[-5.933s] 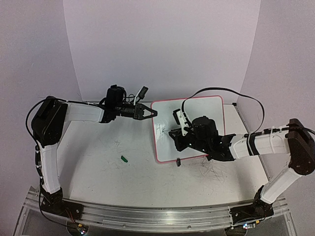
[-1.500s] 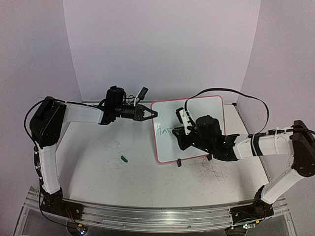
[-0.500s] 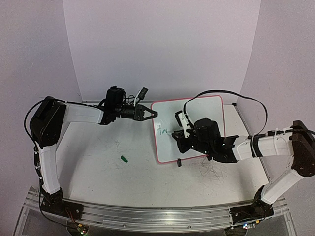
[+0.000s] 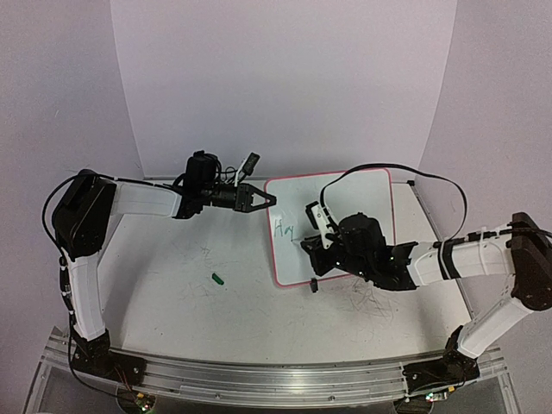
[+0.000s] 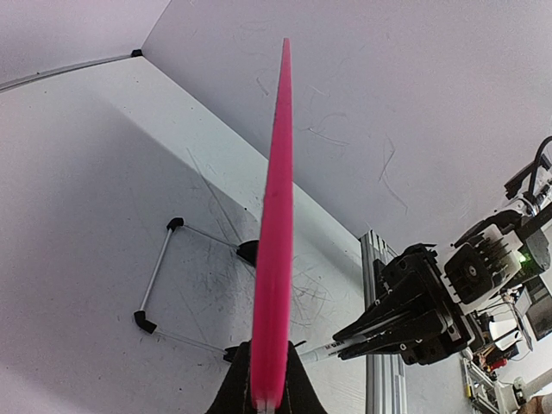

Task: Write a sentence on the whiteboard

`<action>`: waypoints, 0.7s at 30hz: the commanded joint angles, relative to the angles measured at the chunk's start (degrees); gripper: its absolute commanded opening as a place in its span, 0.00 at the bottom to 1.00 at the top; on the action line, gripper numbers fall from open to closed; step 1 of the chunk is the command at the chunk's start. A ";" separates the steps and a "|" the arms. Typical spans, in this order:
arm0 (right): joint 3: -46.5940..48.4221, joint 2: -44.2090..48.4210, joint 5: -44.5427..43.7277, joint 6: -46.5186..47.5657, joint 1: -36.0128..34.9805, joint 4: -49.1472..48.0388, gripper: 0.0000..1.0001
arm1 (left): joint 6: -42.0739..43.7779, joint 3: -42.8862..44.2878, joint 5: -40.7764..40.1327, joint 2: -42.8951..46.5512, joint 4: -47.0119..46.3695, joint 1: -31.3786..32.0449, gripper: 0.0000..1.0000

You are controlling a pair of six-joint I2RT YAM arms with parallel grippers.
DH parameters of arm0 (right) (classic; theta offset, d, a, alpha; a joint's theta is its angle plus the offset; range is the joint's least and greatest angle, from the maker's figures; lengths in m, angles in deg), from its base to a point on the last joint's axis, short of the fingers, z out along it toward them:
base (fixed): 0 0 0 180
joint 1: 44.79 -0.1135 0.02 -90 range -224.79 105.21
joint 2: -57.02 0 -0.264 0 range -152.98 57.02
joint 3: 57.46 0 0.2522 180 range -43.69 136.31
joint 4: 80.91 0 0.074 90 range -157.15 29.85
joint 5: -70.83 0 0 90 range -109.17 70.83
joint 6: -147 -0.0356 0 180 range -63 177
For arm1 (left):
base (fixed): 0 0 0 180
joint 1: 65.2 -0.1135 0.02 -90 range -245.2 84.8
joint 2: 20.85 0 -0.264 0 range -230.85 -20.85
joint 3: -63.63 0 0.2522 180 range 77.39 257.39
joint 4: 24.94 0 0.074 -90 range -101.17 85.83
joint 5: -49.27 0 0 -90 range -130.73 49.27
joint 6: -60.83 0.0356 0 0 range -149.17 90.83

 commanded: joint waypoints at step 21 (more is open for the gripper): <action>4.20 0.98 -4.40 1.96 0.31 -4.39 0.00 | 1.53 -0.18 -0.72 -0.17 1.00 1.94 0.00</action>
